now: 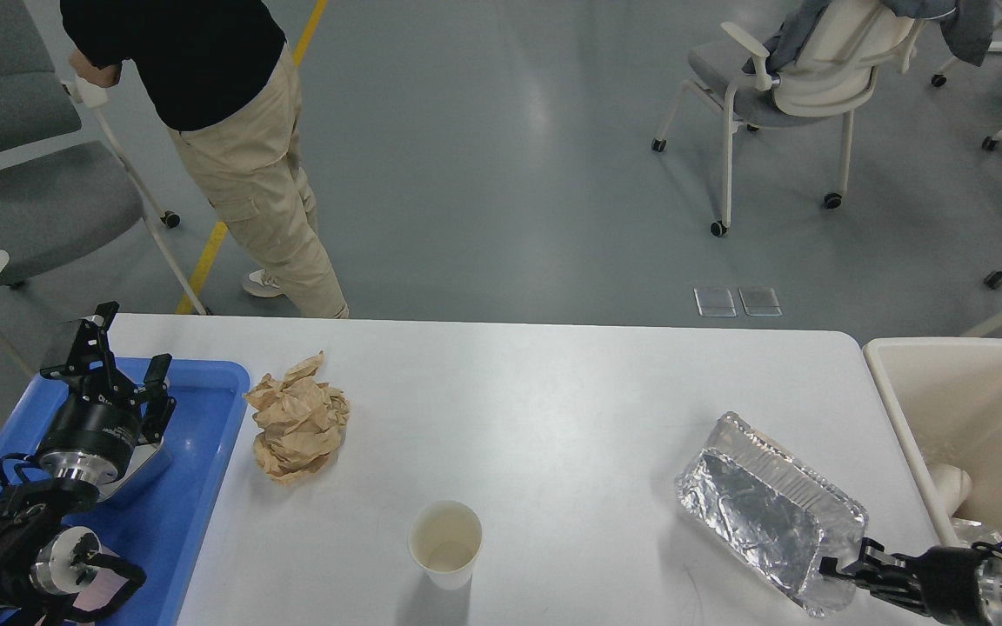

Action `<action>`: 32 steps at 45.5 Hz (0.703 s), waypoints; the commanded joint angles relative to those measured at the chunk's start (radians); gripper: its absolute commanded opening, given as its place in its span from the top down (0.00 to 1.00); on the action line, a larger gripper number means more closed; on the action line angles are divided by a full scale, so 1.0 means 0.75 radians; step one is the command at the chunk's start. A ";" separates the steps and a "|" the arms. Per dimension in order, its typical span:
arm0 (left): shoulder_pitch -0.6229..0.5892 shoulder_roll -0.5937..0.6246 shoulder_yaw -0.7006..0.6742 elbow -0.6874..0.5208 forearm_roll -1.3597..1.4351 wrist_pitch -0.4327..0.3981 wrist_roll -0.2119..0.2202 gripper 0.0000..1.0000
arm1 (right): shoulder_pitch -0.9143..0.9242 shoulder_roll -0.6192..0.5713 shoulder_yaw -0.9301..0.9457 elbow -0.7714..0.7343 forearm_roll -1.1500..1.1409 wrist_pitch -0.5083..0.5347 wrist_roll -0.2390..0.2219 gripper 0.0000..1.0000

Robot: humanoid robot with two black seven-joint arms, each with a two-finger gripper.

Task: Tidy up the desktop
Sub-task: 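Grasp the foil tray edge with the right gripper and tilt it up, then lift the foil tray and hold it above the table center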

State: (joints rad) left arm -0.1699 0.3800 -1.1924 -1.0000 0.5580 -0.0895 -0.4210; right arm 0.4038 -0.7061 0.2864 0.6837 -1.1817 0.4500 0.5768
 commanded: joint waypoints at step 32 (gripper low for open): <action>-0.041 0.007 0.017 0.000 0.000 -0.003 0.136 0.03 | 0.351 -0.398 -0.005 0.381 0.058 0.103 -0.008 1.00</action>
State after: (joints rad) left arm -0.2017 0.3831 -1.1873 -1.0001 0.5560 -0.0891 -0.3191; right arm 0.5926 -0.9875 0.2912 0.9166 -1.1246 0.4814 0.5730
